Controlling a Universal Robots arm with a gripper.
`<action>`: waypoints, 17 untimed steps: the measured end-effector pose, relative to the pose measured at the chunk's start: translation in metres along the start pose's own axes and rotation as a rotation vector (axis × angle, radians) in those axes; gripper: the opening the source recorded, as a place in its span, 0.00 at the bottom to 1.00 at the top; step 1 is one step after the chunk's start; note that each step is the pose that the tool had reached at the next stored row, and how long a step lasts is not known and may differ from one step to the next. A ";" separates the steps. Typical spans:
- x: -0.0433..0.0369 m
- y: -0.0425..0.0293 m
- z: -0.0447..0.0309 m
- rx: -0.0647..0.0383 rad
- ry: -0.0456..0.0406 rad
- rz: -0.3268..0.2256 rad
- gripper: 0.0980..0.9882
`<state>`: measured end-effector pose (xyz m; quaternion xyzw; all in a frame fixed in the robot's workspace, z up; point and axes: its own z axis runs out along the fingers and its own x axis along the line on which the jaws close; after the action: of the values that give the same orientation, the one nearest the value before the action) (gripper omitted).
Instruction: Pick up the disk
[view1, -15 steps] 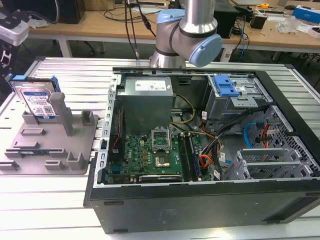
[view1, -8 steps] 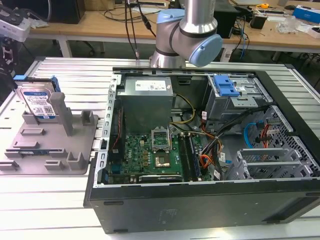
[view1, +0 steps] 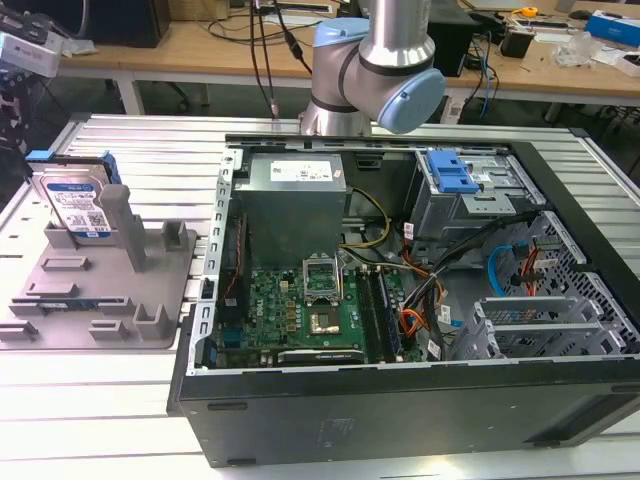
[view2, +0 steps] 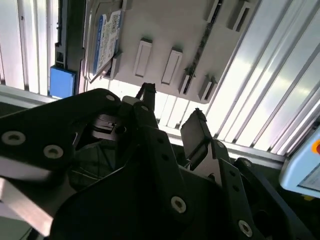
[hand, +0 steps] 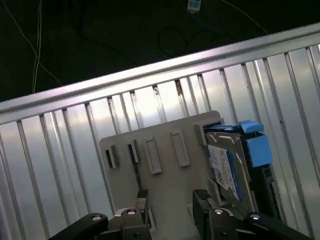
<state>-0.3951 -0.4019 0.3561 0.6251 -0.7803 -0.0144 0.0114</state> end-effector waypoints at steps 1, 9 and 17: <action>0.0000 0.0000 0.0001 0.000 0.0008 -0.017 0.43; -0.0057 0.0009 0.0012 0.000 0.0079 -0.175 0.43; -0.0726 0.0170 0.0018 0.001 0.0159 -0.174 0.43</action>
<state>-0.3959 -0.3273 0.3550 0.6908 -0.7228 -0.0099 0.0159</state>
